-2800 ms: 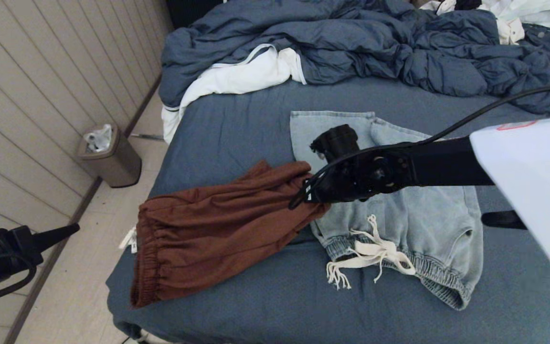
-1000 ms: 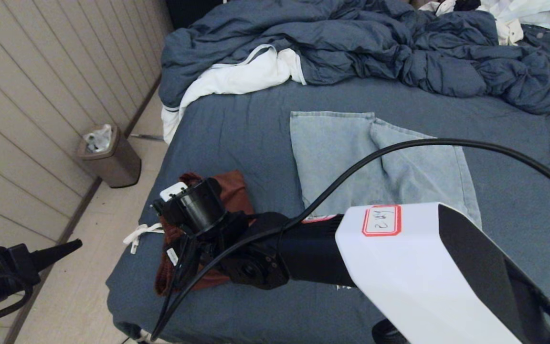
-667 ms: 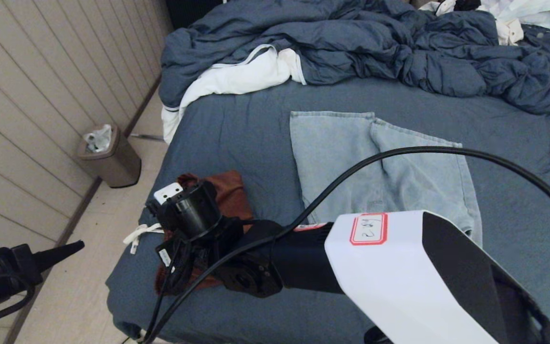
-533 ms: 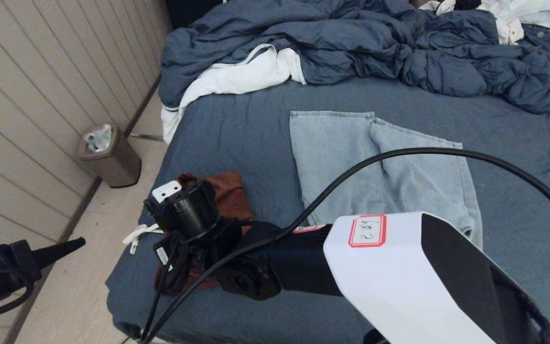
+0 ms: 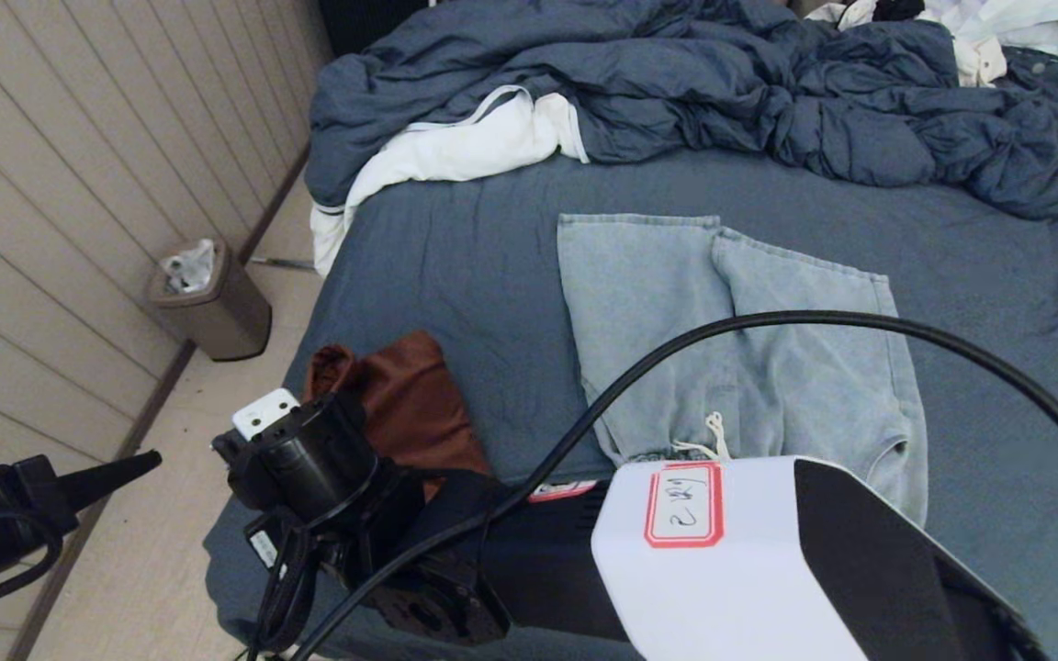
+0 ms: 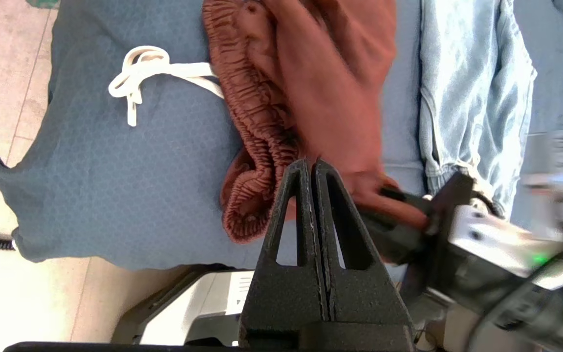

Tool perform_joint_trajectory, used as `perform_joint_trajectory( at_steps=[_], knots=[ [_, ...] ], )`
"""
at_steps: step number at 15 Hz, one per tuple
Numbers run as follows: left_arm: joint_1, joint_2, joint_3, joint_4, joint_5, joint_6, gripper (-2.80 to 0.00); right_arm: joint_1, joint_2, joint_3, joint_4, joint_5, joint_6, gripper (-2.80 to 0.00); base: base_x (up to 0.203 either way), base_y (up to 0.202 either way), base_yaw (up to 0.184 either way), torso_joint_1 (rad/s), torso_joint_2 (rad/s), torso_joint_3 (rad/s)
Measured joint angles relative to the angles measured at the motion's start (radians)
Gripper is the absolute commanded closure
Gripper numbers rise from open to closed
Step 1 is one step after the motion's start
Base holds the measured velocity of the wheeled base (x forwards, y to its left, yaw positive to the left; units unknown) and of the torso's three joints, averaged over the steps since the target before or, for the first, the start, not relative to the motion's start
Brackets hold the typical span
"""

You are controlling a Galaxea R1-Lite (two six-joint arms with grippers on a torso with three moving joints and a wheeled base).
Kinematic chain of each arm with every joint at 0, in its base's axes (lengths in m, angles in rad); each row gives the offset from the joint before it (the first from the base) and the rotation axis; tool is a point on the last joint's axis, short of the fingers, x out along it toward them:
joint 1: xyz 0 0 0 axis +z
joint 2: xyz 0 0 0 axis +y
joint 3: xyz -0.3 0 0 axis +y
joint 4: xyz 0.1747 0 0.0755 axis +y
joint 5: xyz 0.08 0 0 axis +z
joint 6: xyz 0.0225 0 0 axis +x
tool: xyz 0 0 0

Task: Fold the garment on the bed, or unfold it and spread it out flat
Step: Fold the brown shorts

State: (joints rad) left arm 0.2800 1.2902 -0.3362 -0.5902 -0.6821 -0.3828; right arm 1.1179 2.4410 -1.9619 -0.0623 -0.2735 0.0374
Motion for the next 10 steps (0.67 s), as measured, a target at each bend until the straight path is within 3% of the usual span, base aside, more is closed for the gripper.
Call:
perform_joint_trajectory(
  at_steps=[10],
  knots=[
    [0.0,-0.018,-0.016,0.0,-0.001,-0.001,0.0,-0.023,-0.083,0.01,0.0,-0.025,-0.027,-2.8,0.0,0.0,0.0,0.0,0.0,0.0]
  ],
)
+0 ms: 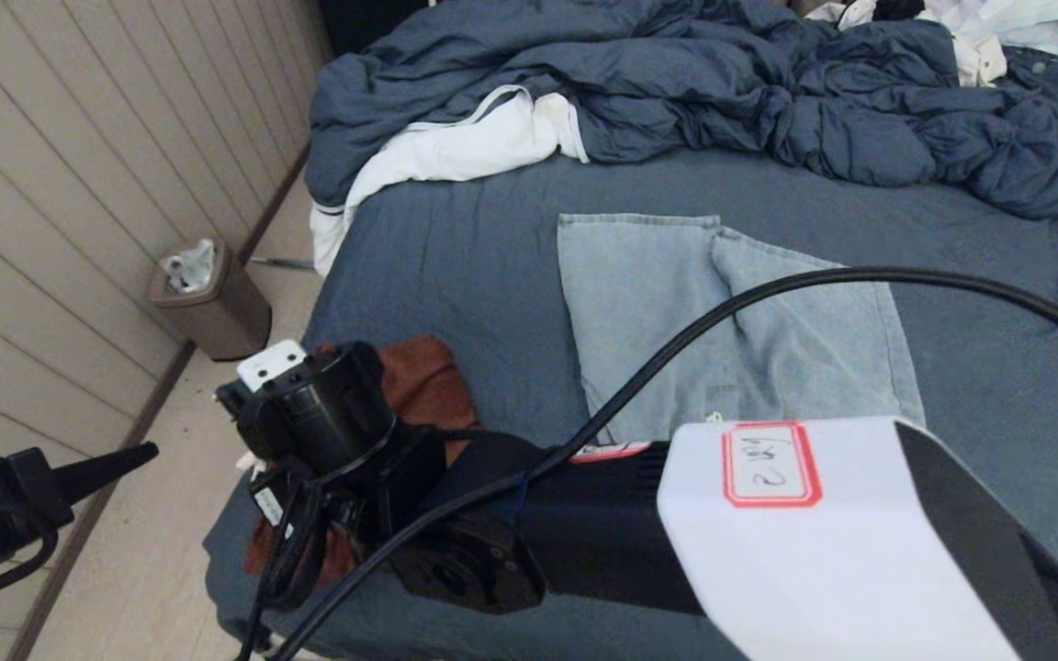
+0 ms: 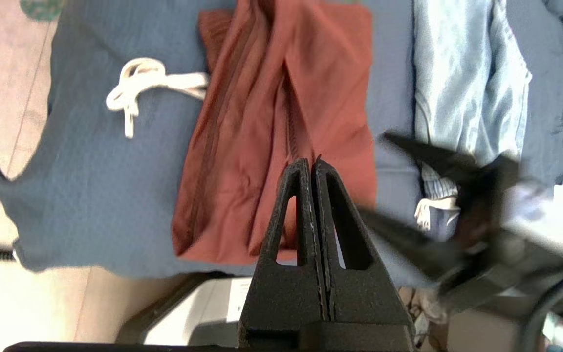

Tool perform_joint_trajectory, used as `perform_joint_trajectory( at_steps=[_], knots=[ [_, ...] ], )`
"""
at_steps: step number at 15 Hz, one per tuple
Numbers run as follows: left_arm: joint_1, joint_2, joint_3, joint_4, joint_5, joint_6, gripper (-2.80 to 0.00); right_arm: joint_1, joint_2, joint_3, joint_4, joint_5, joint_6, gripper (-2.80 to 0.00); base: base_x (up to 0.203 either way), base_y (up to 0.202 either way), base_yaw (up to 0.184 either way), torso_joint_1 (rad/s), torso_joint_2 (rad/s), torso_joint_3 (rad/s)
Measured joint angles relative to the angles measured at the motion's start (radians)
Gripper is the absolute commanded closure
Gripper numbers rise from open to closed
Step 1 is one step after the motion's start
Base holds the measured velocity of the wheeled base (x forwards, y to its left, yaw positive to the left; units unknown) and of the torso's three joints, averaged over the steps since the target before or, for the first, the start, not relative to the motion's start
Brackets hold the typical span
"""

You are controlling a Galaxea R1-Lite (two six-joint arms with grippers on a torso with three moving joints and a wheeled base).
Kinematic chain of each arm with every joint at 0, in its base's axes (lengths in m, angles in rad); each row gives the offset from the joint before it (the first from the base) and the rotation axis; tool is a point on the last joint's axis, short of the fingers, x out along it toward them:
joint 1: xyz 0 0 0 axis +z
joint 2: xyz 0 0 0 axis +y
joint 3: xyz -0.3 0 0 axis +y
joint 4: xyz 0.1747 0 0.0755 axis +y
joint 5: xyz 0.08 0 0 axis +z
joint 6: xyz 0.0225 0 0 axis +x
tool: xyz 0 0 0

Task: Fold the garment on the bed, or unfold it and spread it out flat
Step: Fold the brown shorts, then fold the blue shorts

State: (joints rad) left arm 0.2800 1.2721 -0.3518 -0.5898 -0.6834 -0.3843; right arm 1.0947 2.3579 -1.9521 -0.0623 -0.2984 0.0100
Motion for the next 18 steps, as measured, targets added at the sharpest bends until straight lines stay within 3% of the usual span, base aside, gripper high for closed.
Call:
perform_joint_trajectory(
  at_steps=[1,5,9,12,18],
  knots=[
    [0.0,-0.007,-0.009,0.0,-0.001,-0.002,0.0,-0.022,-0.023,0.007,0.001,-0.011,0.001,0.0,0.0,0.0,0.0,0.0,0.0,0.0],
    [-0.009,-0.016,-0.058,0.012,-0.001,-0.009,0.0,-0.113,-0.111,0.092,0.016,-0.024,0.009,0.0,0.0,0.0,0.0,0.0,0.0,0.0],
    [-0.086,-0.009,-0.081,0.023,0.011,-0.006,0.0,-0.233,-0.231,0.263,0.025,-0.027,0.05,0.0,0.0,0.0,0.0,0.0,0.0,0.0],
    [-0.219,-0.003,-0.107,0.048,0.064,-0.004,0.0,-0.362,-0.357,0.404,0.053,-0.029,0.113,0.0,0.0,0.0,0.0,0.0,0.0,0.0],
    [-0.581,0.157,-0.287,0.122,0.302,-0.007,0.0,-0.642,-0.525,0.646,0.106,0.002,0.258,0.0,0.0,0.0,0.0,0.0,0.0,0.0]
  ],
)
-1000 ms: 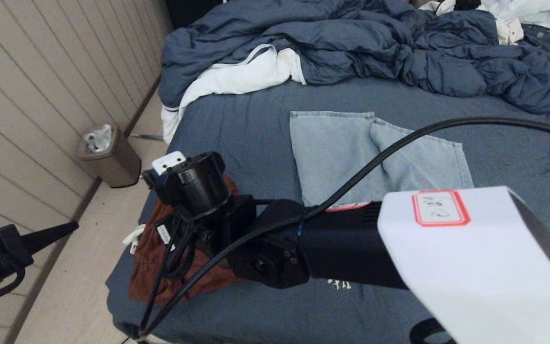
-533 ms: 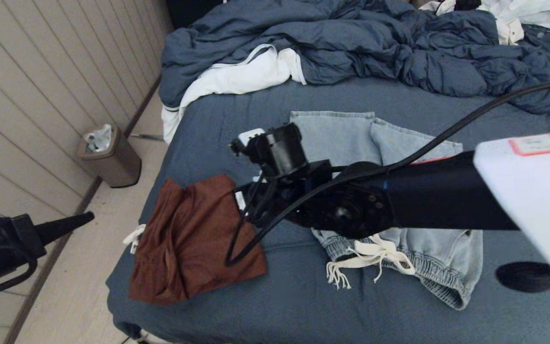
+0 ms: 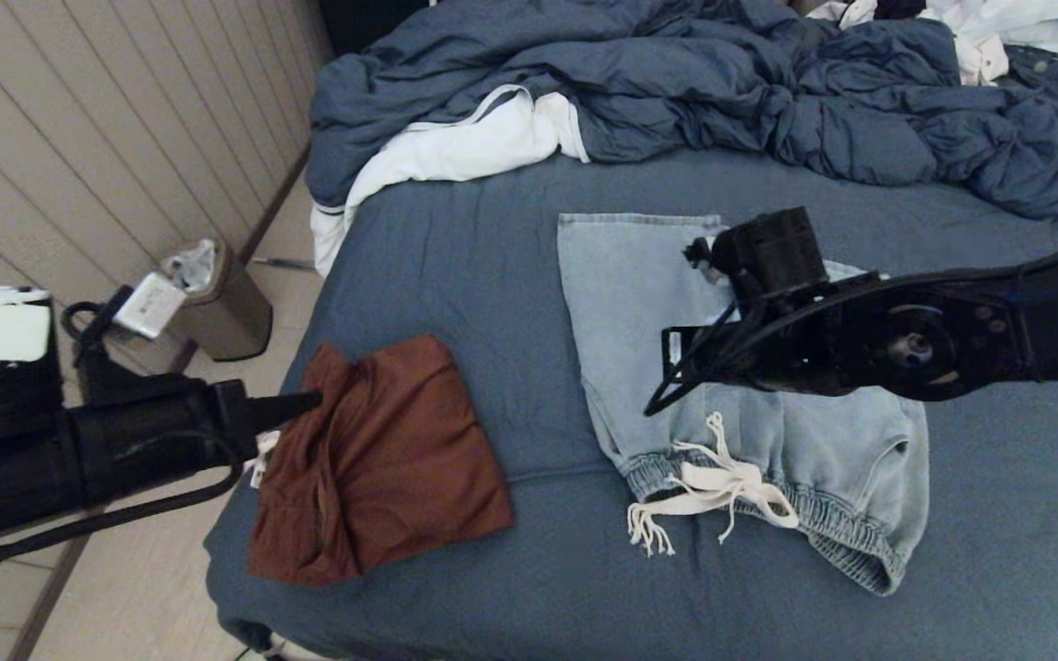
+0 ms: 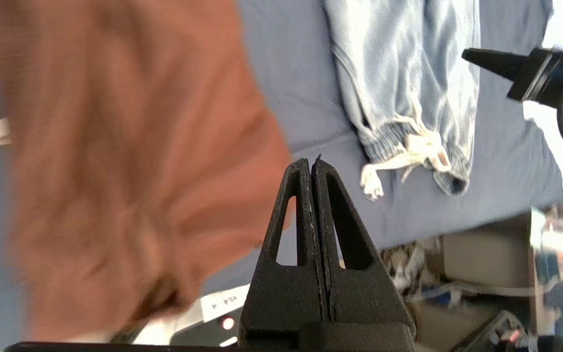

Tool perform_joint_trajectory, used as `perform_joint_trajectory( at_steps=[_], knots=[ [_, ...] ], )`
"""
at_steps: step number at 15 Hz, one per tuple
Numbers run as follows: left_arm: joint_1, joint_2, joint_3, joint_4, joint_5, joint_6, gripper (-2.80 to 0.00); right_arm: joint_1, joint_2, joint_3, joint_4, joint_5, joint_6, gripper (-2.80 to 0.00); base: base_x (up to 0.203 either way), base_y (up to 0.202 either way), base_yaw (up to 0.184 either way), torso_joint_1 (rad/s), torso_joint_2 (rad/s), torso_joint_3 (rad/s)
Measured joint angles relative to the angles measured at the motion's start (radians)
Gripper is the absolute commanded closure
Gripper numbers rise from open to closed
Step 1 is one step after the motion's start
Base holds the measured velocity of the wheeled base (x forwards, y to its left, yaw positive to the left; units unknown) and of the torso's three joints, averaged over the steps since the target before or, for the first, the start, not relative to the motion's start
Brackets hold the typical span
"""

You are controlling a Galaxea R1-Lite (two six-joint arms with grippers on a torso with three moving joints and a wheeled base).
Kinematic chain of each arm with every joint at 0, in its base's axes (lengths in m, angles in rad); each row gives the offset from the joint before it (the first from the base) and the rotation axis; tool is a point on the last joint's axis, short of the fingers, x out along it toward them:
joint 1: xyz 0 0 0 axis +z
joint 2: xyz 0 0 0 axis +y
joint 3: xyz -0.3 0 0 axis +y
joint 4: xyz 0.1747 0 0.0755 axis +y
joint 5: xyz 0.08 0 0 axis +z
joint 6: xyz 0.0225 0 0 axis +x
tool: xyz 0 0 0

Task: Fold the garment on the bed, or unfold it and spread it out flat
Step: Fold the blue shorts

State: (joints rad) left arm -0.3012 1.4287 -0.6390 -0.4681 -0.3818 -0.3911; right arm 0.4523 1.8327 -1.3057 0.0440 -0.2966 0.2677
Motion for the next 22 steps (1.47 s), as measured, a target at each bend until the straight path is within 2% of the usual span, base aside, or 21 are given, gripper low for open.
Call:
perform_joint_trajectory(
  at_steps=[1,4,8,11,14,18,22],
  knots=[
    [-0.051,0.05,-0.046,0.003,0.023,-0.002,0.0,-0.028,-0.011,0.021,0.001,0.029,0.032,0.0,0.0,0.0,0.0,0.0,0.0,0.0],
    [-0.179,0.176,-0.201,0.018,0.058,-0.026,0.0,-0.067,-0.025,0.037,0.002,0.111,0.04,0.0,0.0,0.0,0.0,0.0,0.0,0.0],
    [-0.325,0.344,-0.376,0.052,0.065,-0.086,0.0,-0.068,-0.006,-0.005,0.0,0.14,0.004,0.0,0.0,0.0,0.0,0.0,0.0,0.0],
    [-0.381,0.468,-0.478,0.064,0.074,-0.1,0.0,-0.079,-0.002,0.007,-0.008,0.135,-0.012,0.0,0.0,0.0,0.0,0.0,0.0,0.0],
    [-0.431,0.558,-0.54,0.066,0.127,-0.1,0.0,-0.133,0.008,-0.022,-0.015,0.139,-0.075,0.0,0.0,0.0,0.0,0.0,0.0,0.0],
    [-0.462,0.597,-0.547,0.065,0.127,-0.102,0.0,-0.199,0.048,-0.052,-0.021,0.137,-0.089,0.0,0.0,0.0,0.0,0.0,0.0,0.0],
    [-0.486,0.607,-0.541,0.064,0.131,-0.116,0.0,-0.208,0.064,-0.053,-0.023,0.133,-0.09,0.0,0.0,0.0,0.0,0.0,0.0,0.0]
  ],
)
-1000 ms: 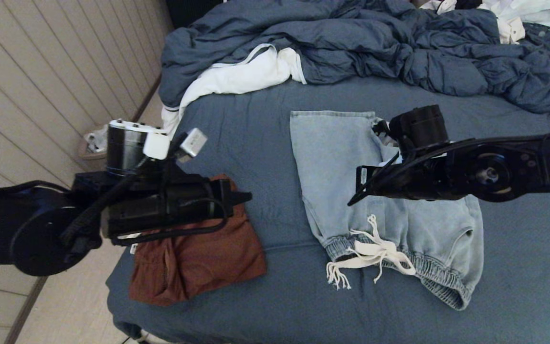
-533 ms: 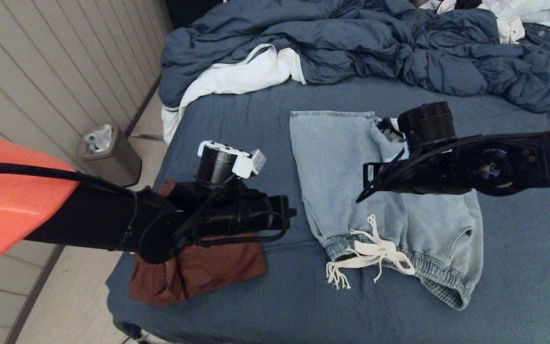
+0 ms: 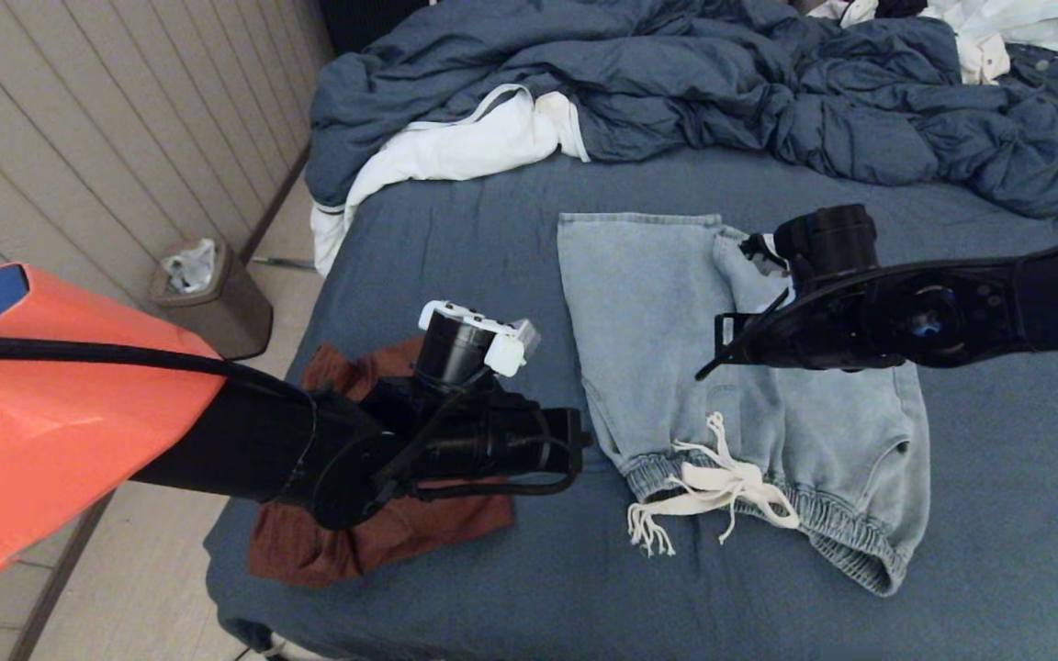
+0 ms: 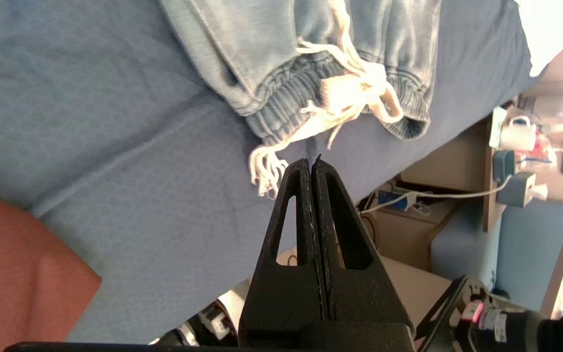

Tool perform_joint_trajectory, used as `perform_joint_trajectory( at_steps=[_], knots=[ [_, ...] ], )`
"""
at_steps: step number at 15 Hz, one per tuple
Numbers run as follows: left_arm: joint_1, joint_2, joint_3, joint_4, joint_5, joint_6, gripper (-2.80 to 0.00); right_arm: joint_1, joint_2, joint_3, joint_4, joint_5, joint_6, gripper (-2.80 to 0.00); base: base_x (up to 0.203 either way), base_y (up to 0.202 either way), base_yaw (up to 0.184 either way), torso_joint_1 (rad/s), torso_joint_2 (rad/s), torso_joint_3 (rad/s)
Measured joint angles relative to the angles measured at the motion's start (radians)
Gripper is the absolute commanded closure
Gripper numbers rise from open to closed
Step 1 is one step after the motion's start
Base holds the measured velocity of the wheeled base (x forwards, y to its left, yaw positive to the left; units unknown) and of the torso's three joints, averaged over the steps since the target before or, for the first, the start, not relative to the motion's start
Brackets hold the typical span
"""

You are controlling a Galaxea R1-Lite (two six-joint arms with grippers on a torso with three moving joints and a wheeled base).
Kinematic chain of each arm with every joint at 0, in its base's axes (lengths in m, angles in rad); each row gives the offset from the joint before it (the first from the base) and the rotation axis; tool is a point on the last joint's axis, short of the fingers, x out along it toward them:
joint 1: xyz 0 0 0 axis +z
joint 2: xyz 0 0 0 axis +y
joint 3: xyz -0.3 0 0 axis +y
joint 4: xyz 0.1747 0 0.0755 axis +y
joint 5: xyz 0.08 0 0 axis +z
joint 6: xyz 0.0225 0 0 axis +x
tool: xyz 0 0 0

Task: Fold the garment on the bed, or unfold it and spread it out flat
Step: Fold the blue shorts

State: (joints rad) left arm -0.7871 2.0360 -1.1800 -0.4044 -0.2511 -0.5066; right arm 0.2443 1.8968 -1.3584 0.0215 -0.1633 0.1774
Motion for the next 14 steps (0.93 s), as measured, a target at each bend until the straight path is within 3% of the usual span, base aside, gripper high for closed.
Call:
perform_joint_trajectory(
  at_steps=[3,8,11,12,14],
  knots=[
    [-0.009,-0.002,0.008,-0.009,0.05,0.001,0.0,-0.001,-0.027,-0.007,0.0,-0.005,0.002,0.0,0.0,0.0,0.0,0.0,0.0,0.0],
    [-0.039,0.031,-0.004,-0.018,0.257,0.009,0.0,0.012,-0.115,0.002,0.001,-0.029,0.002,0.0,0.0,0.0,0.0,0.0,0.0,0.0],
    [-0.071,0.055,-0.005,-0.043,0.292,0.01,0.0,0.019,-0.149,0.006,0.003,-0.033,0.0,0.0,0.0,0.0,0.0,0.0,0.0,0.0],
    [-0.077,0.064,-0.007,-0.047,0.296,0.01,-2.8,0.021,-0.155,0.006,0.003,-0.033,0.0,0.0,0.0,0.0,0.0,0.0,0.0,0.0],
    [-0.093,0.095,-0.011,-0.053,0.328,0.011,-2.8,0.03,-0.169,0.007,0.004,-0.033,0.0,0.0,0.0,0.0,0.0,0.0,0.0,0.0]
  ],
)
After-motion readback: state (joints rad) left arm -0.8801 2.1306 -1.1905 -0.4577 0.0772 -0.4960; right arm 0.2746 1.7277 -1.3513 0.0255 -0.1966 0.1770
